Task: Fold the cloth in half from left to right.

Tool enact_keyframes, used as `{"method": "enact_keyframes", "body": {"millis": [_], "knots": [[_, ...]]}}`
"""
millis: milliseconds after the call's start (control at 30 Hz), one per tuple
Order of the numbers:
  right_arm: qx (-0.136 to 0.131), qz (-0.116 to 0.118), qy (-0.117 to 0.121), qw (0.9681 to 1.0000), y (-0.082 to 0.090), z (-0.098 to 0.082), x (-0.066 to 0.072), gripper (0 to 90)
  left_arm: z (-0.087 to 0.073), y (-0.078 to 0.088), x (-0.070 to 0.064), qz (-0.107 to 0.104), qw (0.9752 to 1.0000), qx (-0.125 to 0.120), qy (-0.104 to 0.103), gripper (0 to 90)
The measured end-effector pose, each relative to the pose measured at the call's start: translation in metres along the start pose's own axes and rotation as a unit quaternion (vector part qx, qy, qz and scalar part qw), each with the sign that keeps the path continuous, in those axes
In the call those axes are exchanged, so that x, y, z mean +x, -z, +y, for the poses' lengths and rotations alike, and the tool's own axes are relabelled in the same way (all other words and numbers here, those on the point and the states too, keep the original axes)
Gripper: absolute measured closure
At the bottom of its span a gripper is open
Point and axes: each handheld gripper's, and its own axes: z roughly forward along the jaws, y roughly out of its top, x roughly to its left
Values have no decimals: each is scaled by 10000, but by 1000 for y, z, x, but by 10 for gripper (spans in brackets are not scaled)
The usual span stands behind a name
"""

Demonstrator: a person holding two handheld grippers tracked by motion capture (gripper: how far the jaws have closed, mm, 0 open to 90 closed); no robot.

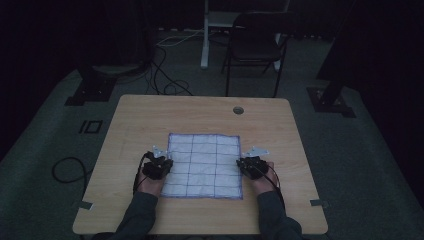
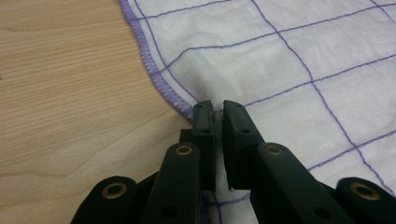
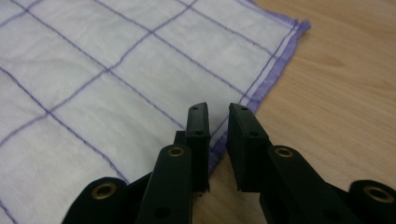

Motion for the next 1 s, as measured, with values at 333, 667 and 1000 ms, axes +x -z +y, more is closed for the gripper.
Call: {"method": "enact_keyframes", "body": {"millis": [333,667,1000], "knots": [[8,110,64,9999,-3,-2,2,747,1,0,6,-75,9998,8,160,854],[18,130,23,9999,-6,-4,1,727,3,4,8,-242,9991,-112,322,862],[-59,16,109,9999,1,-4,6,691,17,20,3,-416,9981,-391,236,870]]}}
